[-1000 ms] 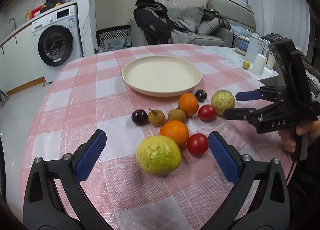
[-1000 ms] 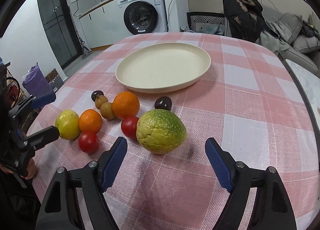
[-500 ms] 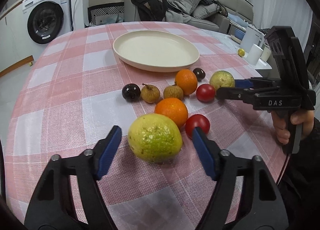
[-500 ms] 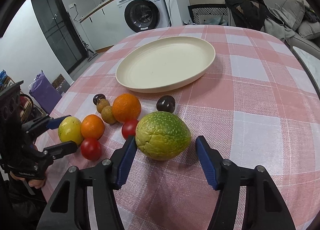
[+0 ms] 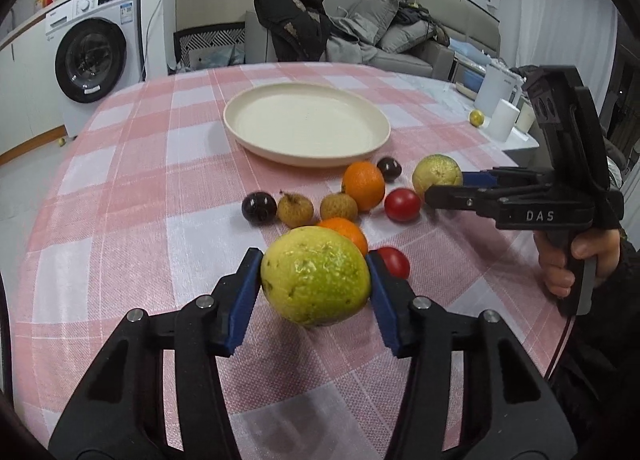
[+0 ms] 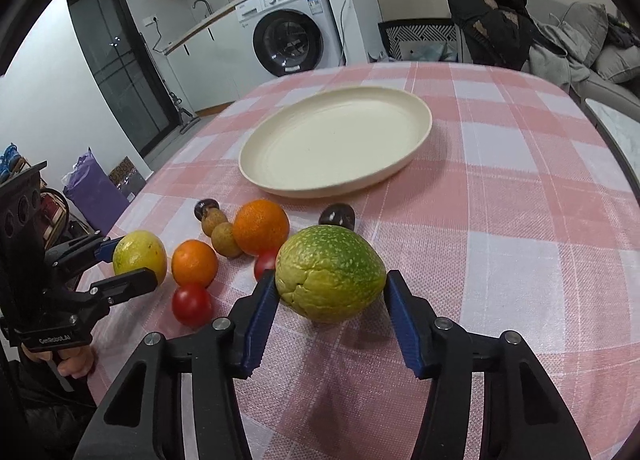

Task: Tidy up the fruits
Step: 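Grasp the yellow lemon with the left tool while the right tool grasps the green mottled citrus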

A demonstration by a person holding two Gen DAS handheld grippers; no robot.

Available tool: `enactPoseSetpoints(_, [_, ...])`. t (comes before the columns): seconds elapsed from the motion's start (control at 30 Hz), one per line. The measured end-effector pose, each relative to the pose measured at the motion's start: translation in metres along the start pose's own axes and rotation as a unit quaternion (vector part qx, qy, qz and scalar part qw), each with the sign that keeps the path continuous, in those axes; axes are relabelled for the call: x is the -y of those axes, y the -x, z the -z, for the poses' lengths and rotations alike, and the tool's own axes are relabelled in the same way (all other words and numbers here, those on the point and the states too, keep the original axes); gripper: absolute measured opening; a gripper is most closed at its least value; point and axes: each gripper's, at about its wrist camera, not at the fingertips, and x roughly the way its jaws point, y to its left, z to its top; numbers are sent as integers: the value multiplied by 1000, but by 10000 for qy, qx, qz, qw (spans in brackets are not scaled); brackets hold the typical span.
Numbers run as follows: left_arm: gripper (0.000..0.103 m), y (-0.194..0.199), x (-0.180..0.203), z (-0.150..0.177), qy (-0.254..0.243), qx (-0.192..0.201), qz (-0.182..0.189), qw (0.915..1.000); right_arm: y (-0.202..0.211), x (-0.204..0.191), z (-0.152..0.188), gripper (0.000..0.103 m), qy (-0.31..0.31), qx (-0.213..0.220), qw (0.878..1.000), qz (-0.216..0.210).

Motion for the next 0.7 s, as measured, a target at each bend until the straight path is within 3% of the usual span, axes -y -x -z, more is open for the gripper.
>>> enactPoseSetpoints(0.2, [49,7,-6,-13,180,392,-162,9989,18,-10,-6,55,192,435,9989,34])
enactPoseSetpoints(0.7, [49,-4,-3,-56,131,981,-543,9936,19,-17,-31,55,171,777,9968,89])
